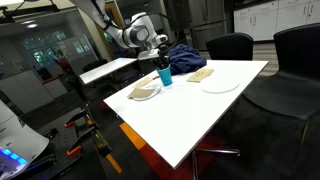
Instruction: Take the green pen out of the light blue cup
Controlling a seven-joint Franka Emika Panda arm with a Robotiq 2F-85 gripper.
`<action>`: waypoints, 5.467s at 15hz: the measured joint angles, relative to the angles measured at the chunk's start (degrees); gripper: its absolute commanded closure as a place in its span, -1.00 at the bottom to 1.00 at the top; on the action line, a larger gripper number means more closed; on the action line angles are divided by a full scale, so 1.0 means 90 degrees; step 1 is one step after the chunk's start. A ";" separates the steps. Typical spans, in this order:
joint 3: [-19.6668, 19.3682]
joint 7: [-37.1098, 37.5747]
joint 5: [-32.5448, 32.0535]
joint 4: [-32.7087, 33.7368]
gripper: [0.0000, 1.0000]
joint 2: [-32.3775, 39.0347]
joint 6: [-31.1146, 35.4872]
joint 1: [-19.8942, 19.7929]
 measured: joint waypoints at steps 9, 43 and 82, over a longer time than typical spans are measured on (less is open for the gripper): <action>0.0042 -0.0140 -0.0004 0.0155 0.93 0.0145 0.0000 -0.0017; -0.0919 0.1417 -0.0865 -0.2583 0.93 -0.3873 -0.0805 0.0285; -0.0901 0.1893 0.1043 -0.1516 -0.37 -0.0579 -0.2059 -0.0053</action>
